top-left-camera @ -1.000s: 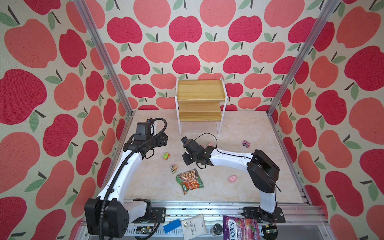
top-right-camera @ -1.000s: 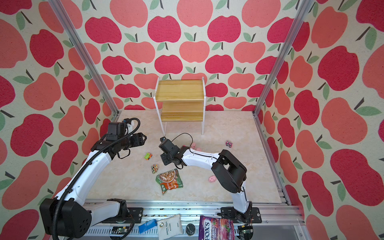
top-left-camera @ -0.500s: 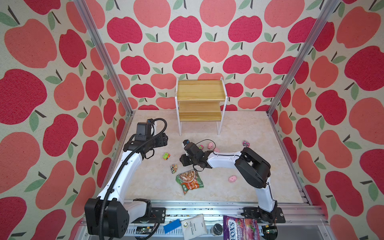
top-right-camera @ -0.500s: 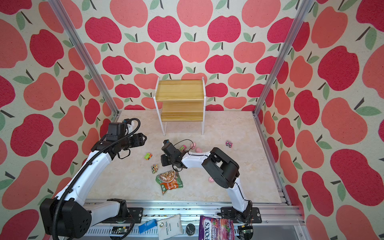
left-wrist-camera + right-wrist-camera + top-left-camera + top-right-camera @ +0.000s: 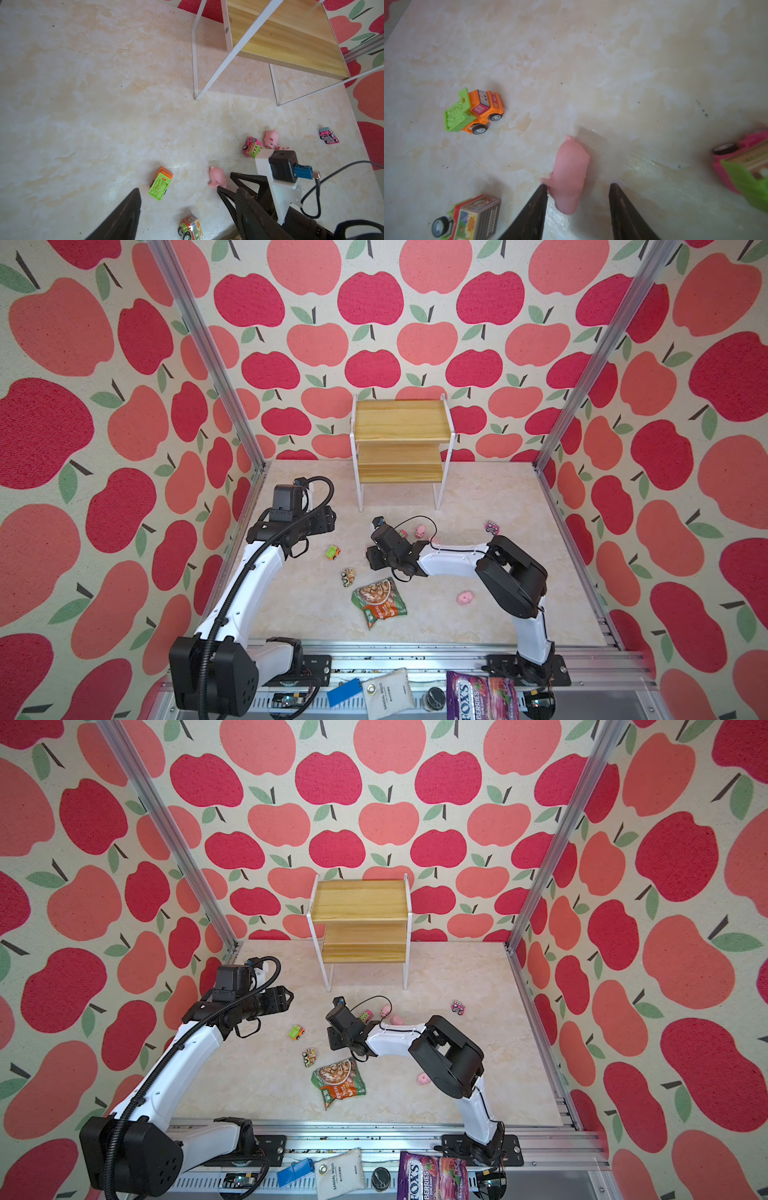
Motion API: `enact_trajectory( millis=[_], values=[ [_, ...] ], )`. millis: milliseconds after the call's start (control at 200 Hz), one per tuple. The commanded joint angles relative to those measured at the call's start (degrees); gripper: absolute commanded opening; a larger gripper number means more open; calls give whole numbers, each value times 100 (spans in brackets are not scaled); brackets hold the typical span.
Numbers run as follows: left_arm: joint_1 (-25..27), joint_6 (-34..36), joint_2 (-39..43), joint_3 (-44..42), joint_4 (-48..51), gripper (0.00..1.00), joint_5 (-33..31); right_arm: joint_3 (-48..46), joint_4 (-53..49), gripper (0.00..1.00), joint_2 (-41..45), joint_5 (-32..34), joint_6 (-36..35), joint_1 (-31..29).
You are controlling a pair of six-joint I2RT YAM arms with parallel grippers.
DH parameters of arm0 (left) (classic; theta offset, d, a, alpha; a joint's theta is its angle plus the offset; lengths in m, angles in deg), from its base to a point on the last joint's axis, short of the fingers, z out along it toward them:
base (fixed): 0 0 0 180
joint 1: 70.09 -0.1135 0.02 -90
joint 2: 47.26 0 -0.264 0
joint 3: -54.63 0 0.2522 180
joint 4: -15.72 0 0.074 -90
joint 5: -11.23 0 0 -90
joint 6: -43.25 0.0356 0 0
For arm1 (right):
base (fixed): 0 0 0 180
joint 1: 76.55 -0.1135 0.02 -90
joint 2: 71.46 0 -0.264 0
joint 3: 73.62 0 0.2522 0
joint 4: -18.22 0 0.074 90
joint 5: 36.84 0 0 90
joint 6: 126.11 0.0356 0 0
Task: Place and organize the plastic toys onto the shelf
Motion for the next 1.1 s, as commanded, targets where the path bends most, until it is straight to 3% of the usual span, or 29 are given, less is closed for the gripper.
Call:
enact_trajectory(
  millis=[0,310,525,825,1096],
  values=[
    [-18,93,83,-87,-50,74,-95,-42,-459,52,279,623,-460,-6],
    [-11,112,42,-88,-29,74,-124,-210,-875,52,565,1368,-826,-50],
    [-16,121,36,-86,-26,74,-113,-372,-539,52,784,1338,-1456,-209],
    [-12,118,43,-91,-21,74,-154,504,-1042,51,108,1767,-2204,-686],
    [-14,121,46,-86,-19,74,-144,1034,-1352,47,-367,1991,-2374,-737]
  ],
)
